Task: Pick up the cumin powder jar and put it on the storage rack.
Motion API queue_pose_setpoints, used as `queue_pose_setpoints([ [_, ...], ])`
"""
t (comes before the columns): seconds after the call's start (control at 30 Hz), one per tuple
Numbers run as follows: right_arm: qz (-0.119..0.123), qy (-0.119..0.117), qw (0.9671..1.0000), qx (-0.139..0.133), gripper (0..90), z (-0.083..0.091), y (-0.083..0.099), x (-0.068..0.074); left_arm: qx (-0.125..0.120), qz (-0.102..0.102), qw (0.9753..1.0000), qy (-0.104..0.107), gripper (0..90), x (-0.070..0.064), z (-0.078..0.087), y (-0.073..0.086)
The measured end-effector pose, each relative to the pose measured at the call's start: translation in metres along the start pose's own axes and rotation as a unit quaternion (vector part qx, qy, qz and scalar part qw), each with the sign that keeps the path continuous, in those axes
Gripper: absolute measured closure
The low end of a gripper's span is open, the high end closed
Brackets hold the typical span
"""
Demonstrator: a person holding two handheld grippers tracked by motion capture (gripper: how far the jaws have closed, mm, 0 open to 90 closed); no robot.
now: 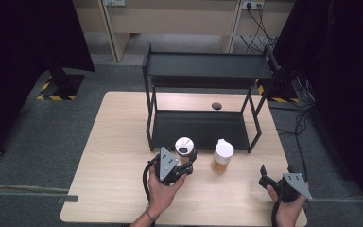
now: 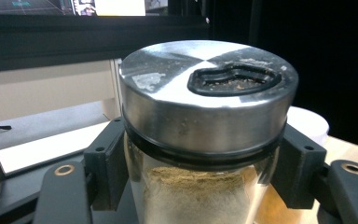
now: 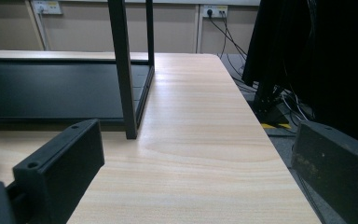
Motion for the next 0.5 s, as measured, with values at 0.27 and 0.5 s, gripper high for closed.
queue_pose_setpoints([
  [0.27,-0.001,-0.001,1.0,0.0,2.5,0.0,0.0,0.0,-0.016,-0.006,0.9997,-0.015,30.8,0.01,-0.004,-0.022],
  [0.5,-0.001,-0.001,1.0,0.0,2.7,0.0,0.0,0.0,-0.03,-0.006,0.9992,-0.026,30.8,0.018,-0.011,-0.045],
])
Point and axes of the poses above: each handheld gripper's, and its own axes: z roughly backward along the jaws, y roughly out of its underside, x roughly to its left, the point moved 10 cm from there along -z, roughly forward along the jaws, and after that the axes turned 14 degrees about y, right-handed, at the moved point
